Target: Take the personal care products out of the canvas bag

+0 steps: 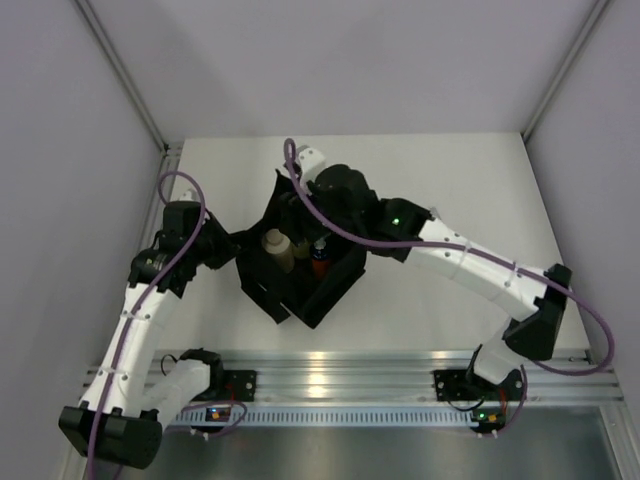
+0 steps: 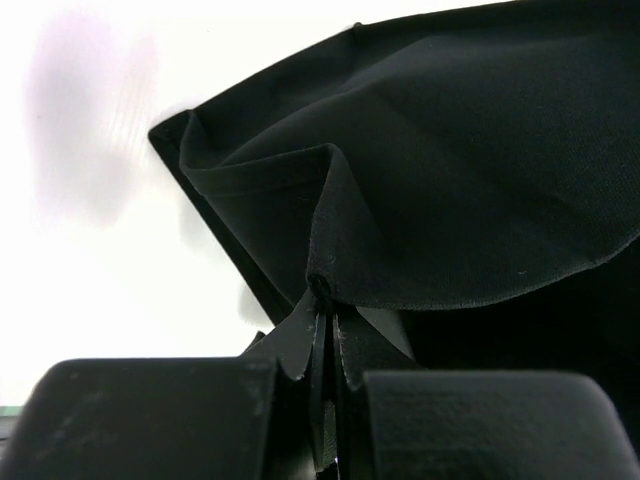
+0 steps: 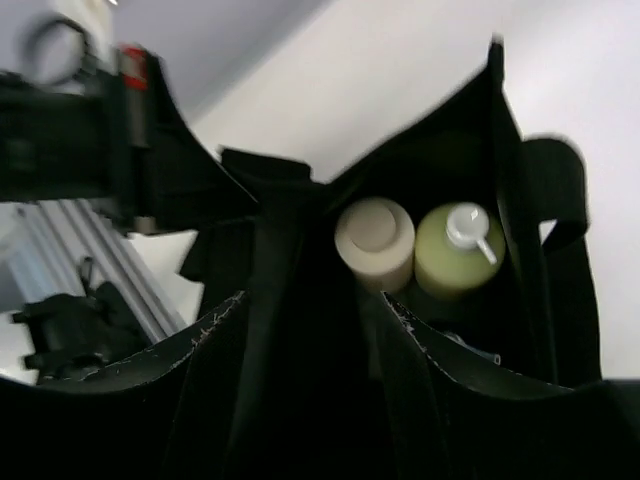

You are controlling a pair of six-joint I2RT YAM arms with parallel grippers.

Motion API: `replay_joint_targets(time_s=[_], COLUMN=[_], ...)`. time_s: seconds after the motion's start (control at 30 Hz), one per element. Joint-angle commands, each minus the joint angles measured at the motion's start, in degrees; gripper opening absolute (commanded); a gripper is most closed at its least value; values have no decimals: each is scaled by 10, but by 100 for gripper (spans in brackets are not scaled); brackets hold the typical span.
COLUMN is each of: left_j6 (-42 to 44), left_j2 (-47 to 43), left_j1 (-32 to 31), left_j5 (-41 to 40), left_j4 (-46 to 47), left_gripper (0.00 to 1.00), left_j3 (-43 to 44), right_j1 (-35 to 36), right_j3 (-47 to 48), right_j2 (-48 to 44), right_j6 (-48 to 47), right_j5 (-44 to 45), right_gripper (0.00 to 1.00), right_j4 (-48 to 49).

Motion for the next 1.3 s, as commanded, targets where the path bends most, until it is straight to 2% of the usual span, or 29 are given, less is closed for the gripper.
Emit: replay_joint_targets(time_s=[0.0, 0.03, 0.13, 0.27, 0.43, 0.7, 1.07, 1.27], left_j6=[-9, -10, -12, -5, 6, -25, -39, -30], left_j2=[8, 9, 9, 18, 29, 30, 0, -8], left_j1=[-3, -3, -4, -5, -8, -19, -21, -21], left_j5=[26, 28, 32, 44, 42, 47, 43, 47], left_j4=[-7, -6, -1, 9, 15, 51, 50, 50], left_gripper=[0, 0, 0, 0, 0, 0, 0, 0], left_j3=[-17, -18, -17, -15, -17, -25, -48, -48], right_j1=[5, 5, 4, 4, 2, -11, -30, -33], right_j3=[66, 72, 87, 82, 68, 46, 74, 83], right_j2=[47, 58, 67, 76, 97, 135, 184, 212], right_j6=[17, 26, 84, 188, 308, 389, 443, 454], right_j5=[45, 83, 159, 204, 260, 232, 279, 264], right_gripper=[51, 49, 49, 45, 50, 62, 63, 62], right_j4=[-136, -158, -199, -224, -243, -249, -296, -316])
